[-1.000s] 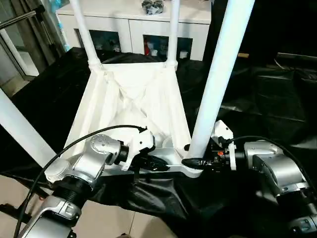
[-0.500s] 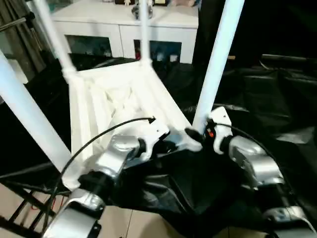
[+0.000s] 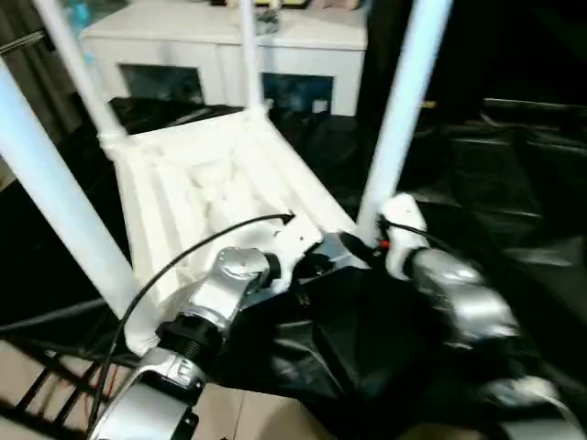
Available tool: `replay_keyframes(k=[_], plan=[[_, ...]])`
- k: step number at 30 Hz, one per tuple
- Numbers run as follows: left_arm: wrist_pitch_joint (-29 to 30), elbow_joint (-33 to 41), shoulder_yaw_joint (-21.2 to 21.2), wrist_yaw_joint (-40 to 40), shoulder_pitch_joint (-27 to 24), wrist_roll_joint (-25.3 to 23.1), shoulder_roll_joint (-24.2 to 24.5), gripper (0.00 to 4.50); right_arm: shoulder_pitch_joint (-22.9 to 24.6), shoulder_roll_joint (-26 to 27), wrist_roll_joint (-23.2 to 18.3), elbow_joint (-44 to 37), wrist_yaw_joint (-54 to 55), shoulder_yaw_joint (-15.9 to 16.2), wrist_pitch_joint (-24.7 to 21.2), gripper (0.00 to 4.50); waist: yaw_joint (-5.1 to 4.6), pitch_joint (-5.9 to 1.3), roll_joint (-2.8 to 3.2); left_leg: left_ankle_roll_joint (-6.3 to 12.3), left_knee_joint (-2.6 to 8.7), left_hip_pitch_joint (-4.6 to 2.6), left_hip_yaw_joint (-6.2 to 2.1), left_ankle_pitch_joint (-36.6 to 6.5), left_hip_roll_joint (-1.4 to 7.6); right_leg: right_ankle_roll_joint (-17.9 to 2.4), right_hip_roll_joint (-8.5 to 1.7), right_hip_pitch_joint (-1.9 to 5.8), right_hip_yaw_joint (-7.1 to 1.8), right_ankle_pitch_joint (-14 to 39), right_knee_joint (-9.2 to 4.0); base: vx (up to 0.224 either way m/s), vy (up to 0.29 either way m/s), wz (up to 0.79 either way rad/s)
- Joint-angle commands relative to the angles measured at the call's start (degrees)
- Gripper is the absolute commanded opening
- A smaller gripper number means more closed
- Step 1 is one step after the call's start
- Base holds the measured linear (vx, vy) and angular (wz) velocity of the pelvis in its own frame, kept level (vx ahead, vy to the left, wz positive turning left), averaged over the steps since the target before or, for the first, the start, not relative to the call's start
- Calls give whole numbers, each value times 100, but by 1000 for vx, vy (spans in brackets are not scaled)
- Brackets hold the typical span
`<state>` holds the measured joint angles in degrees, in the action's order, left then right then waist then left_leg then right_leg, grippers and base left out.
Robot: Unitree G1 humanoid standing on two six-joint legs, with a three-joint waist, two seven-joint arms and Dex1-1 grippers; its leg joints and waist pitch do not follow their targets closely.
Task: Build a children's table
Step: Rotate leg to tighten
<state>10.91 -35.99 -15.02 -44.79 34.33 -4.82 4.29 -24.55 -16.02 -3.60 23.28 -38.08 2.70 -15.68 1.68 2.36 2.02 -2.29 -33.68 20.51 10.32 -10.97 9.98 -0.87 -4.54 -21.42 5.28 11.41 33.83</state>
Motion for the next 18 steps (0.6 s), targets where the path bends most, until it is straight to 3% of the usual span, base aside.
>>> replay_keyframes(k=[1, 2, 3, 5, 7, 9, 10, 12, 13, 14, 16, 17, 18], plan=[[-117, 257, 296, 370, 24, 265, -142, 44, 325, -293, -415, -703, -982, 277, -188, 316, 41, -271, -98, 392, 430, -5, -143, -1416, 369, -984, -476, 211, -363, 1644, -514, 0, 0, 0], [-110, 307, 320, 368, 2, 293, -138, 55, 389, -437, -466, -847, -1097, 227, -178, 316, 92, -297, -100, 483, 394, -35, -111, -1242, 369, -1096, -478, 182, -374, 1300, -483, 0, 0, 0], [-110, 307, 320, 368, 2, 293, -138, 55, 389, -437, -466, -847, -1097, 227, -178, 316, 94, -302, -108, 540, 378, -11, -103, -1126, 358, -1155, -474, 192, -378, 1128, -463, 0, 0, 0], [-74, 487, 345, 344, -100, 331, -96, 58, 528, -833, -572, -1153, -1382, 64, -175, 316, 105, -381, -112, 819, 311, 111, -138, -405, 366, -1365, -484, 283, -348, 6, -297, 0, 0, 0], [-80, 639, 366, 334, -196, 362, -73, 97, 614, -1044, -632, -1318, -1544, -26, -221, 316, 78, -398, -121, 1082, 265, 138, -138, -133, 347, -1512, -474, 273, -324, -556, -237, 0, 0, 0], [-110, 890, 403, 356, -334, 404, -48, 100, 730, -1264, -764, -1533, -1777, -94, -363, 316, 84, -428, -128, 1288, 213, 151, -134, 158, 337, -1587, -462, 261, -318, -936, -181, 0, 0, 0], [-123, 1089, 432, 365, -429, 443, -34, 121, 808, -1390, -862, -1677, -1941, -111, -467, 316, 102, -399, -124, 1364, 212, 149, -129, 97, 354, -1594, -459, 243, -309, -832, -207, 0, 0, 0], [-64, 1445, 479, 369, -581, 518, -23, 133, 915, -1521, -999, -1881, -2159, -97, -634, 316, 115, -374, -110, 1335, 226, 128, -121, -142, 376, -1548, -454, 219, -301, -332, -252, 0, 0, 0], [-29, 1626, 501, 369, -659, 556, -19, 143, 970, -1581, -1065, -1983, -2260, -88, -716, 316, 130, -371, -113, 1232, 239, 119, -134, -302, 403, -1509, -462, 247, -295, -27, -261, 0, 0, 0], [-29, 1626, 501, 369, -659, 556, -19, 149, 970, -1581, -1065, -1983, -2260, -88, -716, 316, 129, -332, -103, 1160, 264, 110, -126, -458, 417, -1478, -449, 199, -301, 258, -308, 0, 0, 0], [233, 2249, 518, 356, -937, 648, 13, 168, 1078, -1616, -1178, -2197, -2391, 36, -875, 316, 140, -326, -110, 1019, 282, 93, -131, -642, 430, -1439, -464, 207, -301, 560, -333, 0, 0, 0], [647, 3150, 453, 264, -1426, 721, 180, 178, 1149, -1556, -1214, -2367, -2425, 264, -986, 316, 151, -303, -182, 810, 328, 85, -141, -817, 466, -1379, -481, 208, -311, 871, -329, 0, 0, 0], [795, 3489, 415, 216, -1627, 735, 266, 185, 1162, -1513, -1208, -2406, -2418, 349, -1007, 316, 140, -279, -169, 788, 353, 113, -149, -847, 468, -1354, -492, 218, -318, 978, -338, 0, 0, 0]])
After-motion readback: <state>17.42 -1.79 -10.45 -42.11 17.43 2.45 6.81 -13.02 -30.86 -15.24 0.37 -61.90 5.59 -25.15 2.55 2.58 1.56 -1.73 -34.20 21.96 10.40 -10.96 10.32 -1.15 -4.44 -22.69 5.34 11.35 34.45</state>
